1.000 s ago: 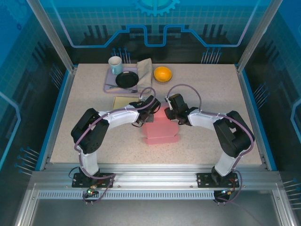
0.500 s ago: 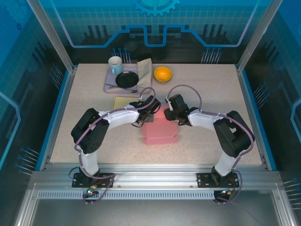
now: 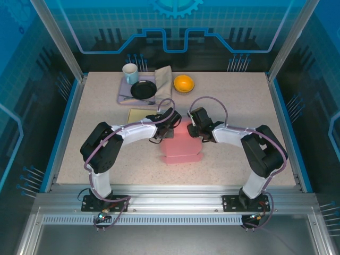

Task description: Fold the paper box

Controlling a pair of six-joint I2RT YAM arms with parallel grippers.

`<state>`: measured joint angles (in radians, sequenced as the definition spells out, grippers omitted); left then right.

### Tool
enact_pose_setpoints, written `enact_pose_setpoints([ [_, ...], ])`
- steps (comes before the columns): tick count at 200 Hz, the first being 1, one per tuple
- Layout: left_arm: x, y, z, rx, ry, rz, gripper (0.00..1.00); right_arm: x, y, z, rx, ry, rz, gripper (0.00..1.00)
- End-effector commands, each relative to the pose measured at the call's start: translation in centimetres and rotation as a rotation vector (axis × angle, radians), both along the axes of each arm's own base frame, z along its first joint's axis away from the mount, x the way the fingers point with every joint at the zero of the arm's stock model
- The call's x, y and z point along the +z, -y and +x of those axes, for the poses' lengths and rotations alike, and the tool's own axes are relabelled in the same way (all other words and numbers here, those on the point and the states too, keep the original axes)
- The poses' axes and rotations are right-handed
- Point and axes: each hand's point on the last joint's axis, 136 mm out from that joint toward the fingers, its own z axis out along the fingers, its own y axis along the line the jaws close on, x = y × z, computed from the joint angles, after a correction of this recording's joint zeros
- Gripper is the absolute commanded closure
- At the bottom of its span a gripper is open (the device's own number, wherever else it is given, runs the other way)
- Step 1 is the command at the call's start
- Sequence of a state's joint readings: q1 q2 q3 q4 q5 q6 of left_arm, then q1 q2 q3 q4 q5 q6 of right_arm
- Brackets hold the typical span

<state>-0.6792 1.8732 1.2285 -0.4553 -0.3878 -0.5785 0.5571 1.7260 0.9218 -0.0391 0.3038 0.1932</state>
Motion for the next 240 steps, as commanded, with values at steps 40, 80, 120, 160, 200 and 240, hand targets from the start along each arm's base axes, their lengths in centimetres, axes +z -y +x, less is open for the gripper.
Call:
enact_pose_setpoints([
  [40,0.5,-0.2,0.5,0.043,0.000,-0.011,1.00,1.1,3.8,-0.9,-0.196,0.070,-0.278,0.83],
  [80,0.4,-0.2,0.5,0.051,-0.003,-0.010,1.00,1.5,2.8,-1.4,-0.291,0.087,-0.214,0.89],
  [120,0.9,-0.2,0.8,0.071,0.009,-0.019,1.00,1.3,3.5,-1.8,-0.435,0.088,-0.169,0.90],
  [160,1.1,-0.1,0.9,0.073,0.011,-0.027,1.00,0.8,2.9,-1.7,-0.441,0.066,-0.113,0.81],
  [200,1.0,-0.2,0.8,0.076,0.007,-0.029,1.00,-0.4,1.9,-1.5,-0.373,-0.008,-0.023,0.71],
  [240,1.0,-0.2,0.7,0.079,-0.001,-0.038,1.00,-0.8,3.4,-1.2,-0.395,0.002,-0.044,0.72],
])
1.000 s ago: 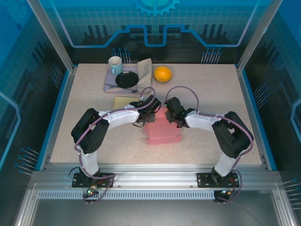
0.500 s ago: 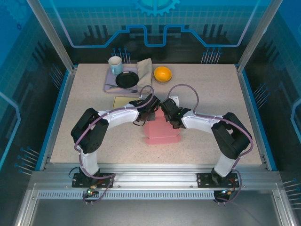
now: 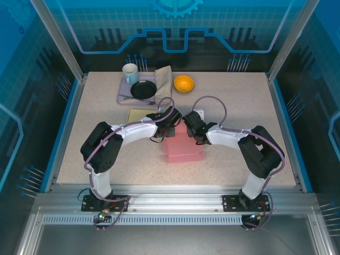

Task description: Fold the paper box

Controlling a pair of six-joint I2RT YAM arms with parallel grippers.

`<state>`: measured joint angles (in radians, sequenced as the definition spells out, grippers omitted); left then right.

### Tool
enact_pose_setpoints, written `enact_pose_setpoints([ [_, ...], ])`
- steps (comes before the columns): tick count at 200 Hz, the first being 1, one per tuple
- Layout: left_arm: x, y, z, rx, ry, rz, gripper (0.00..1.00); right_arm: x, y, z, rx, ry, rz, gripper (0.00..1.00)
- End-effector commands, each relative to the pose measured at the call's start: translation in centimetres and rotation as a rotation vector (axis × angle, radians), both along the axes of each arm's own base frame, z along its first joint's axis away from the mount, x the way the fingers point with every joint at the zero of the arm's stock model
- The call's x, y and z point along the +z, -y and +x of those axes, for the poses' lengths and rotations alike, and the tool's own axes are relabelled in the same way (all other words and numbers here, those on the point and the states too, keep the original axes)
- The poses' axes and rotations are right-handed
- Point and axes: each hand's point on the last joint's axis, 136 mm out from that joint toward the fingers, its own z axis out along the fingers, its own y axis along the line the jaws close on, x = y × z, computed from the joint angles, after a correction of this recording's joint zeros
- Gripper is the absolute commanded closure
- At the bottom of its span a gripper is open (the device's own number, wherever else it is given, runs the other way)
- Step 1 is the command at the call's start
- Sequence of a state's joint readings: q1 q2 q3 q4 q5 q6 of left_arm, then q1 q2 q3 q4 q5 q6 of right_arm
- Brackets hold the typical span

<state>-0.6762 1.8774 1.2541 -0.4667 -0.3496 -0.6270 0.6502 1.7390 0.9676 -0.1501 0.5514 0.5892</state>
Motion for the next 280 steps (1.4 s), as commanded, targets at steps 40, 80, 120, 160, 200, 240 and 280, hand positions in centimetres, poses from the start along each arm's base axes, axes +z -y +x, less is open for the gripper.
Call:
enact_pose_setpoints([
  [40,0.6,-1.2,0.5,0.063,0.011,0.019,1.00,-1.2,6.0,-1.0,-0.159,-0.043,-0.234,0.88],
  [80,0.2,-1.2,0.3,0.073,0.000,0.016,1.00,-1.2,6.2,-1.4,-0.189,-0.035,-0.256,0.91],
  [120,0.2,-1.2,0.4,0.076,-0.001,0.016,1.00,-1.4,4.8,-1.2,-0.153,-0.039,-0.177,0.81],
  [160,-0.4,-1.6,0.3,0.081,-0.010,0.032,1.00,-0.7,2.2,-1.1,-0.043,-0.051,0.083,0.56],
  [200,-0.6,-1.9,0.4,0.088,-0.011,0.037,1.00,1.3,0.0,-2.0,0.130,-0.065,0.250,0.41],
  [240,-0.7,-2.0,0.6,0.090,-0.009,0.042,1.00,4.5,-1.8,-3.7,0.295,-0.062,0.319,0.39],
  [280,-0.6,-2.0,1.0,0.079,0.016,0.044,1.00,7.5,-1.0,-4.2,0.319,-0.052,0.350,0.38],
])
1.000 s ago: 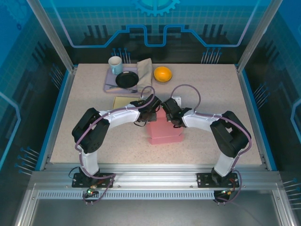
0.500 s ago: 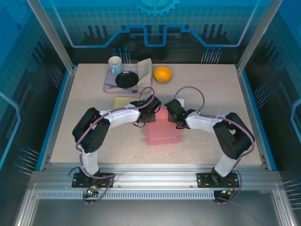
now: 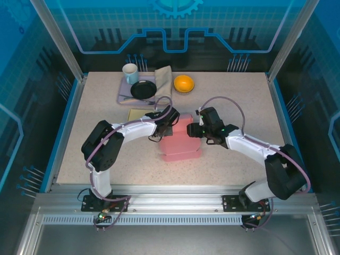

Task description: Fold the paper box

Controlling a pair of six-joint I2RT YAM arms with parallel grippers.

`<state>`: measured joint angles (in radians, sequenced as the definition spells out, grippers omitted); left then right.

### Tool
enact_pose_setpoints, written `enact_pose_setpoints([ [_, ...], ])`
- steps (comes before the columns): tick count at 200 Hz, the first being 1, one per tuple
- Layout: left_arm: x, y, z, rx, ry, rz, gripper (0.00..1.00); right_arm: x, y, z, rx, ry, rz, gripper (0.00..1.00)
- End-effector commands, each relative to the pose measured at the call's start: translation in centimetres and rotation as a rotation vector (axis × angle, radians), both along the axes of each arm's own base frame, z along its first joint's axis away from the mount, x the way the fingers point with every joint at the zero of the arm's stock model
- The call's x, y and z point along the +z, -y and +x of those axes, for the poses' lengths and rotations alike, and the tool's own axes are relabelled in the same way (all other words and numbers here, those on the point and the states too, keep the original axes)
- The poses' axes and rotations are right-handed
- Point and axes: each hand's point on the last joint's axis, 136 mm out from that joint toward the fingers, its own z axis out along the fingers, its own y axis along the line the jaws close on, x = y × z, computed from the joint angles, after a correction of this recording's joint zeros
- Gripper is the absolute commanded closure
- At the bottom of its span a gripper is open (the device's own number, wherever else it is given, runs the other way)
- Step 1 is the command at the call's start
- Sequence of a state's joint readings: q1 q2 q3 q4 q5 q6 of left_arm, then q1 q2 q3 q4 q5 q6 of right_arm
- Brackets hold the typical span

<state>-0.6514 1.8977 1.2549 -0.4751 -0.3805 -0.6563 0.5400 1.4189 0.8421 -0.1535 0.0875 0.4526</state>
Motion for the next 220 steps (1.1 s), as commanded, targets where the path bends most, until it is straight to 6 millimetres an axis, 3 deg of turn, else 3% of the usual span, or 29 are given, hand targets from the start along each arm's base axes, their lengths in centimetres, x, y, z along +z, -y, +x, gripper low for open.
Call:
enact_pose_setpoints([
  [1,0.1,-0.5,0.5,0.016,0.022,0.018,1.00,2.1,0.5,-0.2,0.039,-0.010,0.032,0.38],
  [34,1.0,-0.6,1.0,-0.023,0.111,0.017,1.00,5.0,2.2,1.8,-0.016,-0.015,0.104,0.38],
  [61,1.5,-1.1,1.3,-0.041,0.176,0.043,1.00,5.3,2.2,2.8,-0.012,-0.037,0.105,0.39],
  [141,1.2,-0.6,1.6,-0.099,0.273,0.060,1.00,2.7,-1.7,3.6,0.060,-0.150,0.172,0.45],
  [220,1.4,-0.2,1.7,-0.130,0.299,0.055,1.00,0.0,-1.8,3.9,0.049,-0.194,0.131,0.60],
])
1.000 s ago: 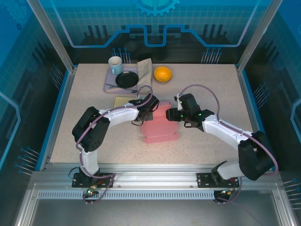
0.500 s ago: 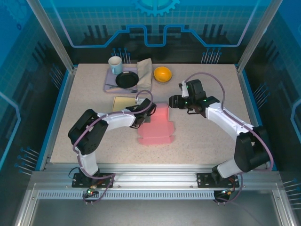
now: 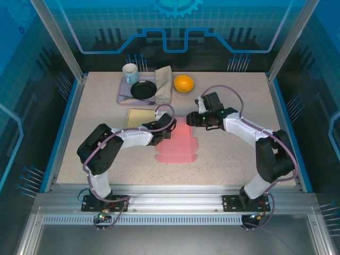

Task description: Fold the paper box

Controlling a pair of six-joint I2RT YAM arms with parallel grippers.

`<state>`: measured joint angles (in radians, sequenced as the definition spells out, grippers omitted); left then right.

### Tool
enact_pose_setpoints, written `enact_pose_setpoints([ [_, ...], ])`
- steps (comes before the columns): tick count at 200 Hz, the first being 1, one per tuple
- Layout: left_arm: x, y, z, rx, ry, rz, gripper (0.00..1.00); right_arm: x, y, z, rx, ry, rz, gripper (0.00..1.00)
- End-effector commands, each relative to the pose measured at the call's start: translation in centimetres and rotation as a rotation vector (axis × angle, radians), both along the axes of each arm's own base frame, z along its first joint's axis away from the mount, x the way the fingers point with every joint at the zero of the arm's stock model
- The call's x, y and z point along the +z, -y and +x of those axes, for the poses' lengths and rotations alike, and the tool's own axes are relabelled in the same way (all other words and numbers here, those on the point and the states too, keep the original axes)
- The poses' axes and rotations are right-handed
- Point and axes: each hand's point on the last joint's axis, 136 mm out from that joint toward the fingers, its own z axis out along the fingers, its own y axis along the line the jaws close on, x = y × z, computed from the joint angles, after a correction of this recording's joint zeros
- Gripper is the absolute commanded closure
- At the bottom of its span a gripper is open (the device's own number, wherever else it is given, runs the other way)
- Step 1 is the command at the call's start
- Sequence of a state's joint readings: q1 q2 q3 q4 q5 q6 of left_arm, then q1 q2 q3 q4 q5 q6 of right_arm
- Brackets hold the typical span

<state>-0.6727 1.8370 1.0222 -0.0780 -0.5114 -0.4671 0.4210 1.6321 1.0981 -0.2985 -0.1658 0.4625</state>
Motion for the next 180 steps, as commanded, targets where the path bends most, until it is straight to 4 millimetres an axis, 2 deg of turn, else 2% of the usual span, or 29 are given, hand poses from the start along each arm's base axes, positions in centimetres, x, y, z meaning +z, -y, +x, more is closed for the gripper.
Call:
enact_pose_setpoints([
  [1,1.6,0.2,0.2,-0.015,0.053,-0.006,1.00,-0.1,-0.4,0.2,0.011,-0.010,0.002,0.60],
  [24,1.6,0.3,0.2,-0.018,0.052,-0.006,1.00,-0.8,0.0,0.0,0.005,-0.016,-0.019,0.71],
  [57,1.5,0.4,0.3,-0.020,0.040,-0.005,1.00,-1.7,0.7,-0.7,-0.011,-0.009,-0.036,0.74],
  [78,1.5,0.7,0.1,-0.025,0.028,-0.018,0.90,-2.2,0.9,-1.1,-0.015,-0.002,-0.056,0.76],
  [117,1.8,0.8,-0.5,-0.022,0.015,-0.059,0.78,-2.5,1.0,-1.4,-0.025,0.028,-0.097,0.76],
  [133,2.2,0.7,-0.7,-0.020,0.019,-0.070,0.71,-2.4,0.9,-1.5,-0.028,0.040,-0.108,0.76],
  [180,3.9,0.5,-1.7,-0.038,0.029,-0.098,0.60,-2.0,0.9,-1.5,-0.044,0.057,-0.129,0.76],
])
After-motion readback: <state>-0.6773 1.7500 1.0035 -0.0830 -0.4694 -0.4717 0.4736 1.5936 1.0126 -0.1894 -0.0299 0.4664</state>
